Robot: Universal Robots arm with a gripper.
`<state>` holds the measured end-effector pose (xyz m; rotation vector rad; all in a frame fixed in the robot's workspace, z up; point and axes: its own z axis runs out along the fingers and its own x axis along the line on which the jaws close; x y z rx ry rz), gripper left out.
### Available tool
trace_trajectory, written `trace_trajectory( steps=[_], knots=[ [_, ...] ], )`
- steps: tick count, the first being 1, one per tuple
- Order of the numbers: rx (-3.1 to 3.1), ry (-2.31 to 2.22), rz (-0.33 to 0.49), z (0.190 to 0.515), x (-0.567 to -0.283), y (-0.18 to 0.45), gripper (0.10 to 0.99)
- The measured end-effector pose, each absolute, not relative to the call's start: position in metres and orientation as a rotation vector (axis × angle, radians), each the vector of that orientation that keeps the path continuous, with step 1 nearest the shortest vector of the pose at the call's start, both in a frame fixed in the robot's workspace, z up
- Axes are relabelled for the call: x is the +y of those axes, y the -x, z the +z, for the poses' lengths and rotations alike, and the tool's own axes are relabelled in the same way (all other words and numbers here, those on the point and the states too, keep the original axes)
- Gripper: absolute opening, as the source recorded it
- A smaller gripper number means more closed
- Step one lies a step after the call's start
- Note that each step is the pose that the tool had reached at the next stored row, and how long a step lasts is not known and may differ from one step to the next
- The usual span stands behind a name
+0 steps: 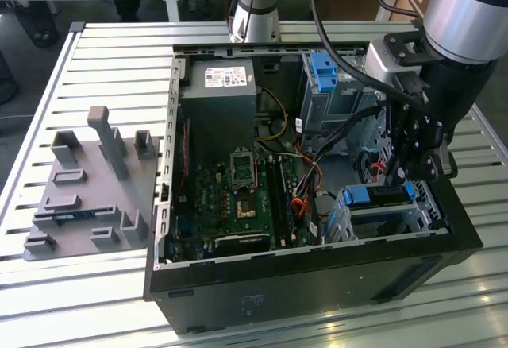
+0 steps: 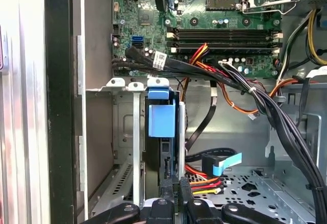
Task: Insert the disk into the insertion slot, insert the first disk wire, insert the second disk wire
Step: 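Insert the first disk wire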
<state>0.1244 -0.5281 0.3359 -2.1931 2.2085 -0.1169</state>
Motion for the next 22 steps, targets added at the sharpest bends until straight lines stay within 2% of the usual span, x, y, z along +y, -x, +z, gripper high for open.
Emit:
trace_trajectory(
  steps=[22],
  knots=[
    [2.203, 2.198, -0.117, 0.3331, -0.5326, -0.1256, 0.165]
  ],
)
